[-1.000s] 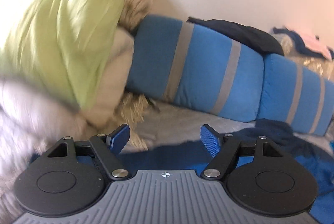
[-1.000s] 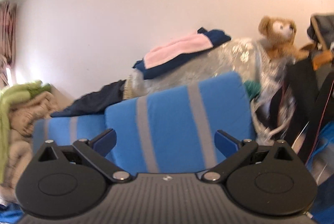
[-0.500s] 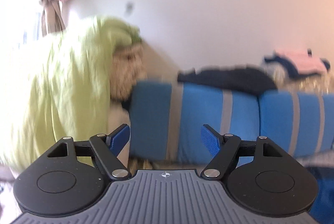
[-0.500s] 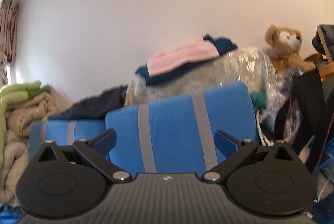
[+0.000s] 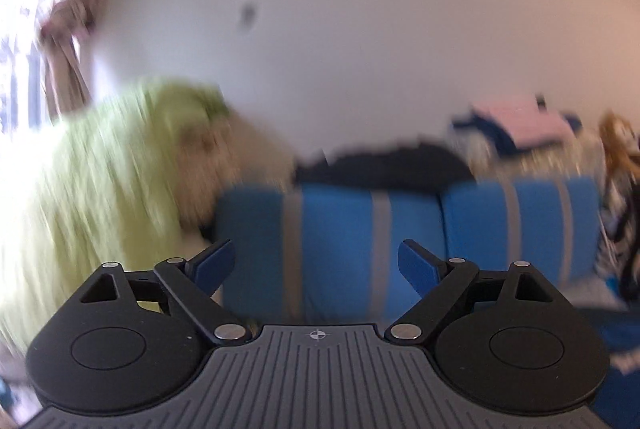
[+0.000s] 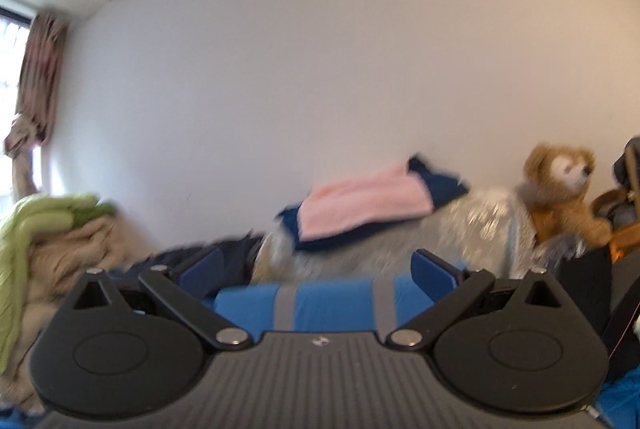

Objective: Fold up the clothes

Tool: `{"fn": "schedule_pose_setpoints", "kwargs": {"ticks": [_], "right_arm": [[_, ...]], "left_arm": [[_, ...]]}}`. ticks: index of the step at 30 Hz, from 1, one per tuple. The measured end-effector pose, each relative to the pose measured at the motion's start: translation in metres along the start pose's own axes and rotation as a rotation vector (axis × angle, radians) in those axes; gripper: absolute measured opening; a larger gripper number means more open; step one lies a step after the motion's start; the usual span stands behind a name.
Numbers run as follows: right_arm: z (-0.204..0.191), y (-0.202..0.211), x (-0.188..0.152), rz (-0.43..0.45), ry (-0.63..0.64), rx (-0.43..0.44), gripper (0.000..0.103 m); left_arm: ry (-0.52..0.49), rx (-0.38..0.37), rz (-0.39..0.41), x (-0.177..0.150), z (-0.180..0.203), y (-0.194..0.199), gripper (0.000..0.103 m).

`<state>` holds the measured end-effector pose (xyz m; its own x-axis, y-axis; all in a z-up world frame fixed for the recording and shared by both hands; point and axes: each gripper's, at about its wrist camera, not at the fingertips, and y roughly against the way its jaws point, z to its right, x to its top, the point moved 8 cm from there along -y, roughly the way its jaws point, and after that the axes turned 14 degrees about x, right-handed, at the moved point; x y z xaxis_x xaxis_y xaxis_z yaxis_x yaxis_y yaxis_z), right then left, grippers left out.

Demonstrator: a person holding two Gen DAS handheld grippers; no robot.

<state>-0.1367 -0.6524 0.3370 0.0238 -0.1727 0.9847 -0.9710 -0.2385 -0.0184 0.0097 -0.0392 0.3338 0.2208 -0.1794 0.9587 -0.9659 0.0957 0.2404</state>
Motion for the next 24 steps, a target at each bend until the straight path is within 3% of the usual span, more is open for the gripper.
{"fn": "schedule_pose_setpoints", "kwargs": {"ticks": [7,10,15,17,19,22,24], "right_arm": [[-0.034,-0.012,-0.109,-0.196,-0.068,0.107,0.103],[-0.049,-0.014,-0.145,-0.253,-0.090,0.149,0.103],[-0.068,-0.012,-0.190,-0.312,-0.165,0.204,0.103],[-0.073,-0.011,-0.203,-0.334,-0.180,0.207,0.103],[-0.077,-0.012,-0.212,-0.351,-0.186,0.205,0.103],[-0.078,-0.012,-0.220,-0.364,-0.190,0.196,0.103],[-0.078,-0.012,-0.224,-0.371,-0.191,0.189,0.103]], "left_arm": [[-0.011,-0.043,-0.271,-0.146,0.035,-0.057,0.089],[0.026,-0.109,-0.388,-0.199,0.047,-0.080,0.089],[0.127,-0.145,-0.548,-0.264,0.048,-0.111,0.089],[0.099,-0.157,-0.586,-0.283,0.050,-0.119,0.083],[0.066,-0.170,-0.626,-0.299,0.053,-0.128,0.053],[0.099,-0.178,-0.682,-0.320,0.059,-0.144,0.052],[0.097,-0.160,-0.658,-0.322,0.061,-0.146,0.052]]}}
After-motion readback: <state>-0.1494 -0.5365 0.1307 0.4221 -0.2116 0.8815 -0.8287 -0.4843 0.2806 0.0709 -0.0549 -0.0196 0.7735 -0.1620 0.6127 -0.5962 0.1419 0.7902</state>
